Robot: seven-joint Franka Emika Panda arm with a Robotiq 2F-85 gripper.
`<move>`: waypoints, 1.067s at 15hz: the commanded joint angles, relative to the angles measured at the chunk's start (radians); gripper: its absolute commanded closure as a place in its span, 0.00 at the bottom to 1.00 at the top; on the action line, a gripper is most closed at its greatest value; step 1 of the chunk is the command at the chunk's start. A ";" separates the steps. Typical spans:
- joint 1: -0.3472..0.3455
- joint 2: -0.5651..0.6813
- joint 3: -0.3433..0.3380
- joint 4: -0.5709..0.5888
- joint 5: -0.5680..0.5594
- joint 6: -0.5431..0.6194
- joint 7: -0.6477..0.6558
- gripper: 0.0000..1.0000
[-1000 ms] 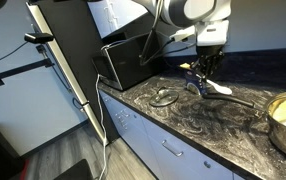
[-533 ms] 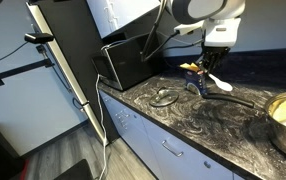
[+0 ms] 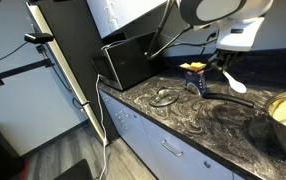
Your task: Pick up the lid from the pot and put it on the counter, then pick up the box and pour some of its contents in the pot, then pick up the spoon and stir and finally, pick up the lid and cover the pot
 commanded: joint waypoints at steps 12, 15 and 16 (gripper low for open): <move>-0.080 -0.015 -0.053 -0.013 0.542 0.121 -0.002 0.97; -0.084 -0.020 -0.066 -0.032 0.664 0.197 -0.034 0.97; -0.085 -0.017 -0.070 -0.034 0.697 0.218 -0.043 0.97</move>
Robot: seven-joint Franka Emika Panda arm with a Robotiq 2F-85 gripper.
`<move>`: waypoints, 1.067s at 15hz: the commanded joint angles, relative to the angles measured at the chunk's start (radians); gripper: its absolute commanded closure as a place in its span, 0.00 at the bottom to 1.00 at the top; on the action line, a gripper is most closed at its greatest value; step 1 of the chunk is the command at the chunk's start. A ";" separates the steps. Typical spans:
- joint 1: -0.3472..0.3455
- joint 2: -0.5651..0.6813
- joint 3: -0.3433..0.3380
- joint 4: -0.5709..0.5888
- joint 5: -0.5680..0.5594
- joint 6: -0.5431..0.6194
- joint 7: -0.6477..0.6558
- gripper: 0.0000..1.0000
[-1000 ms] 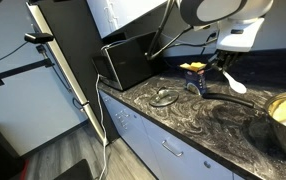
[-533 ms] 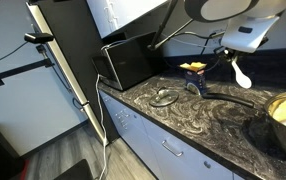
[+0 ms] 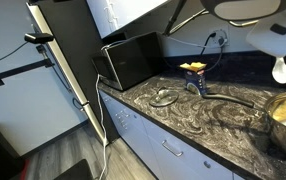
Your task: Pick up the lid from the pot and put it on the counter, then pick up the box and pour some of its contents in the pot, then pick up the spoon and stir and finally, pick up the lid and cover the pot
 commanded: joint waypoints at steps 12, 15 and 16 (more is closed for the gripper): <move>-0.009 0.043 -0.026 -0.029 0.292 0.133 -0.115 0.88; -0.005 0.041 -0.024 -0.034 0.321 0.159 -0.144 0.97; -0.004 0.038 -0.022 -0.044 0.336 0.167 -0.161 0.97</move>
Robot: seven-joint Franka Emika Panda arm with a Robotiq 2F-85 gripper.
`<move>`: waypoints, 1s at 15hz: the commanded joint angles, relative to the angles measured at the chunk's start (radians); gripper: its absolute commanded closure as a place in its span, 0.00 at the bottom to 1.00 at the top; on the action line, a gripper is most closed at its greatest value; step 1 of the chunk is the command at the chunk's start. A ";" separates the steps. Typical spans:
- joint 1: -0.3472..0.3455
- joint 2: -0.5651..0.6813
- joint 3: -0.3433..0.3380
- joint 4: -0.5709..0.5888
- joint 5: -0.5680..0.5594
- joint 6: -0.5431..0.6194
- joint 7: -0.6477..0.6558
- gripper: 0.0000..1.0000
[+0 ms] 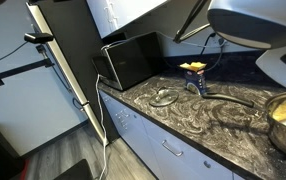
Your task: Pick up the lid from the pot and put it on the counter, then pick up the box and pour some of its contents in the pot, then pick up the spoon and stir and finally, pick up the lid and cover the pot
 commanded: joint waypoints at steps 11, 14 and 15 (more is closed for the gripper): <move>0.005 0.012 -0.009 -0.038 0.082 0.022 -0.088 0.88; 0.004 0.015 -0.003 -0.025 0.151 0.040 -0.131 0.97; 0.001 0.015 -0.001 -0.025 0.181 0.040 -0.145 0.97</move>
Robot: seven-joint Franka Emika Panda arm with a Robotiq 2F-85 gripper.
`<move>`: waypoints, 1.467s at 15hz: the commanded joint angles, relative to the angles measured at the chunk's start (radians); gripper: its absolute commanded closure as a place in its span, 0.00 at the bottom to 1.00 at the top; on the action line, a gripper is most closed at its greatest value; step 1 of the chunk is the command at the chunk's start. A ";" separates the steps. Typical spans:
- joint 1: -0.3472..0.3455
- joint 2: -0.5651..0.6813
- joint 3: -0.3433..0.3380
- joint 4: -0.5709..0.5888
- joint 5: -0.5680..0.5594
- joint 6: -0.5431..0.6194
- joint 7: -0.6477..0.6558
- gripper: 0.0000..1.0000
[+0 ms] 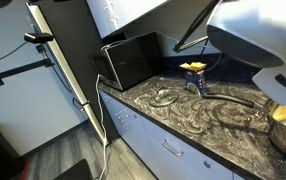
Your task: Pick up the lid from the pot and put it on the counter, then pick up the box and pour some of its contents in the pot, then pick up the spoon and stir and finally, pick up the lid and cover the pot
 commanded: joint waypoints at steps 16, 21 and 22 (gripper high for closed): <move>-0.004 0.061 -0.003 -0.009 0.374 0.090 -0.294 0.97; -0.015 0.040 0.004 -0.056 0.320 0.076 -0.254 0.97; -0.016 0.033 0.005 -0.067 0.309 0.072 -0.248 0.97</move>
